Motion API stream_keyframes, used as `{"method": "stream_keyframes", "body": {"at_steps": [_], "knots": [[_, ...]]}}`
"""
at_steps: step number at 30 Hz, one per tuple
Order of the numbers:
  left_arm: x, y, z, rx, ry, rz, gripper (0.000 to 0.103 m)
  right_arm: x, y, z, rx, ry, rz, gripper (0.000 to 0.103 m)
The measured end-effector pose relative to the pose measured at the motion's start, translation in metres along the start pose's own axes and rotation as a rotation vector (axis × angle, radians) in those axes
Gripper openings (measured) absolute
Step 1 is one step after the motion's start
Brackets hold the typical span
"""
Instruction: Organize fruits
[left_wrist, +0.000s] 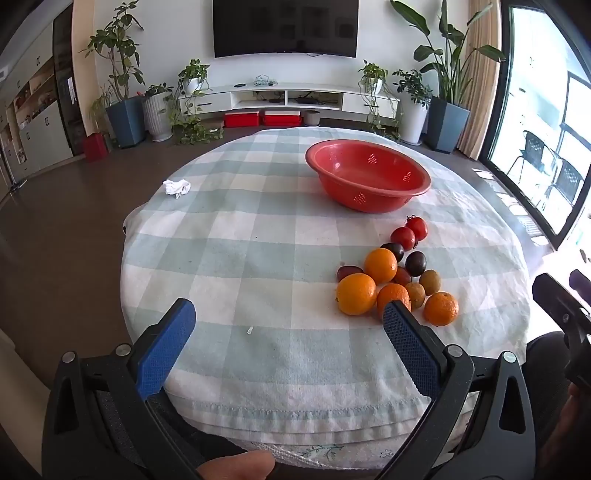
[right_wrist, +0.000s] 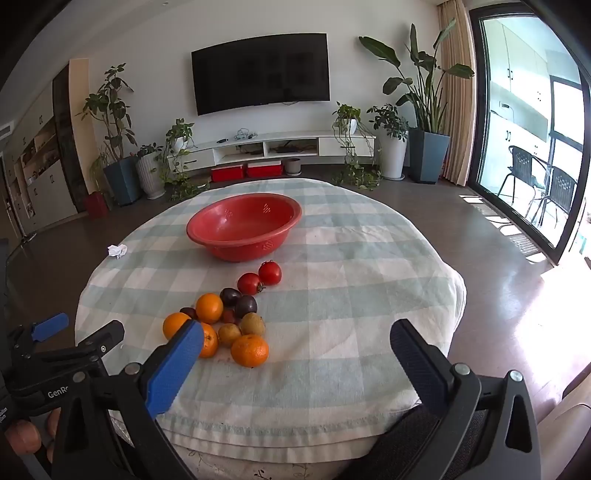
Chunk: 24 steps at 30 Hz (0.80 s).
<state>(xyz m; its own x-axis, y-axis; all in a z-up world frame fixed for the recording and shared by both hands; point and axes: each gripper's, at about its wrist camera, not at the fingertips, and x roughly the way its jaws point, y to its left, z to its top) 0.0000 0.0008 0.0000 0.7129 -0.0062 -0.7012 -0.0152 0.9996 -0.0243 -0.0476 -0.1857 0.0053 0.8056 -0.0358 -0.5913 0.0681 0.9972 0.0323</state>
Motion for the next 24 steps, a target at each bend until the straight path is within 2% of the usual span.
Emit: {"method": "stream_keyframes", "body": {"at_steps": [24], "knots": [[0.0057, 0.0056, -0.0048, -0.001, 0.005, 0.018, 0.103, 0.005, -0.0019, -0.0024, 0.014, 0.044, -0.009, 0.103]]}}
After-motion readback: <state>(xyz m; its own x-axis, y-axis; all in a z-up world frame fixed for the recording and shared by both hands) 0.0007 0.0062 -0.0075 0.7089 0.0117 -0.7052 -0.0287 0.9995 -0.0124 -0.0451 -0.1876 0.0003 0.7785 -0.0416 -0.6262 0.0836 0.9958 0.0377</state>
